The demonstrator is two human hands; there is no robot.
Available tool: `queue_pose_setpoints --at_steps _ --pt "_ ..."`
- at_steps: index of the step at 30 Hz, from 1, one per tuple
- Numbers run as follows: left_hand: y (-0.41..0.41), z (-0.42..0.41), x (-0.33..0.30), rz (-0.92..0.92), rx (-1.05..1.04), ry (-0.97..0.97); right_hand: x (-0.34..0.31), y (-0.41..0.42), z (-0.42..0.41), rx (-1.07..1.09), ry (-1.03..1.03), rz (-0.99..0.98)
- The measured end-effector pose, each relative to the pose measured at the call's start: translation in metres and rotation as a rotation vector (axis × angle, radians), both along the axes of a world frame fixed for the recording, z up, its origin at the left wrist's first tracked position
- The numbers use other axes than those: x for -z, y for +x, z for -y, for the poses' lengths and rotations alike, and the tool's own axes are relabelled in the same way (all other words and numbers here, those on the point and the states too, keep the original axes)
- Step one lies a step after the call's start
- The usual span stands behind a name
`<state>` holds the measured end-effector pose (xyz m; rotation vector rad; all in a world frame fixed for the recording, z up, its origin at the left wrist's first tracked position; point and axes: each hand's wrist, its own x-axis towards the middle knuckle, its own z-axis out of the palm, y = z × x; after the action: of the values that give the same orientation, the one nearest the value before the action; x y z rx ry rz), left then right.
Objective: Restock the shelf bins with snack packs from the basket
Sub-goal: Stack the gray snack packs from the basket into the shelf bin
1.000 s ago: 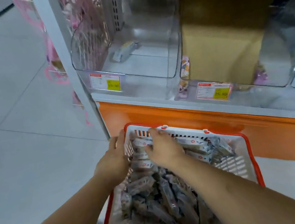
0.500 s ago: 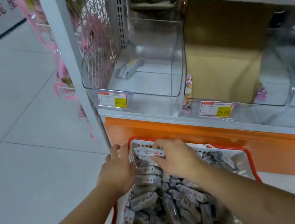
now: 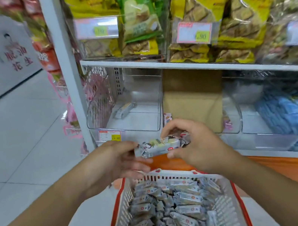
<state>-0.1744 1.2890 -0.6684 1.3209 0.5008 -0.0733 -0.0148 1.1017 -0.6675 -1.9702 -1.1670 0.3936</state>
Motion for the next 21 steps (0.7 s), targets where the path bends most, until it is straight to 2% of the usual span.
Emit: queue_pose_setpoints --at_steps 4,6,9,12,15,21 --pt "-0.001 0.006 -0.014 0.038 0.142 0.208 -0.008 0.000 0.000 -0.026 0.009 -0.029" --pt "0.002 0.006 -0.020 0.045 0.142 0.261 -0.011 -0.001 -0.002 -0.028 0.053 -0.019" --pt "0.007 0.005 -0.019 0.059 -0.006 0.222 -0.009 0.000 -0.007 0.080 0.145 0.034" --pt "0.013 0.010 -0.011 0.080 -0.165 0.167 -0.007 -0.001 -0.011 0.162 0.238 -0.150" --pt "0.019 0.017 -0.003 0.114 -0.191 0.143 -0.006 -0.007 -0.014 0.125 0.261 -0.306" --pt "0.034 0.017 0.006 0.155 -0.239 0.175 -0.001 -0.007 -0.033 0.205 0.245 -0.321"
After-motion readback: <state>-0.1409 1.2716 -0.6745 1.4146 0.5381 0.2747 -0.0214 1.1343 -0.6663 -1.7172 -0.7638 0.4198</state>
